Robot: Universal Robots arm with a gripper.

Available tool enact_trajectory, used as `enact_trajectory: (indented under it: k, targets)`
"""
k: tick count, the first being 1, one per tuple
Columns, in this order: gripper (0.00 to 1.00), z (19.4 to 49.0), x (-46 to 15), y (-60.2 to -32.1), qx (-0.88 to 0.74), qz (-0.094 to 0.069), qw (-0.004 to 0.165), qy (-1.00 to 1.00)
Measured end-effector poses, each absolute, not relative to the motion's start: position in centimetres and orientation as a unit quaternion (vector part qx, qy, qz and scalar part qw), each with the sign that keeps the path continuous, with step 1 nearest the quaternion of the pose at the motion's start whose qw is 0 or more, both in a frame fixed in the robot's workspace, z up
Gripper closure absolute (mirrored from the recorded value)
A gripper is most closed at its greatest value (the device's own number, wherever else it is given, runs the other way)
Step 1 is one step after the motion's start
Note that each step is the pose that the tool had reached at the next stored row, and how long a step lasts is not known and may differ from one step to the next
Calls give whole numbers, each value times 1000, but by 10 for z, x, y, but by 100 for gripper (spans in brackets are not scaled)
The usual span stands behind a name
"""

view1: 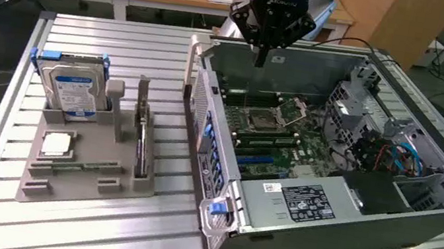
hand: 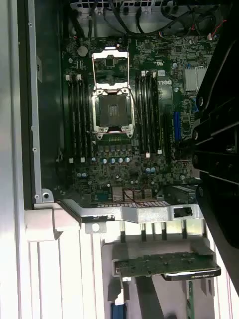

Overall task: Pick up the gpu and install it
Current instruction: 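Reach for the gpu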

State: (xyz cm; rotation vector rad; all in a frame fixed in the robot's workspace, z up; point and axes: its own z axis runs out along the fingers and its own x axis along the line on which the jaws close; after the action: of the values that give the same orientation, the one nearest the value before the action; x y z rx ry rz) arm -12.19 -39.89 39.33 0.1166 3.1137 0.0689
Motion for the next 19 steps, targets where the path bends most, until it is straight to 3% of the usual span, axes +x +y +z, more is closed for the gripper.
enact_trajectory:
  k: [19]
  targets:
    - [89,393,-137,-399,37,22,12,999]
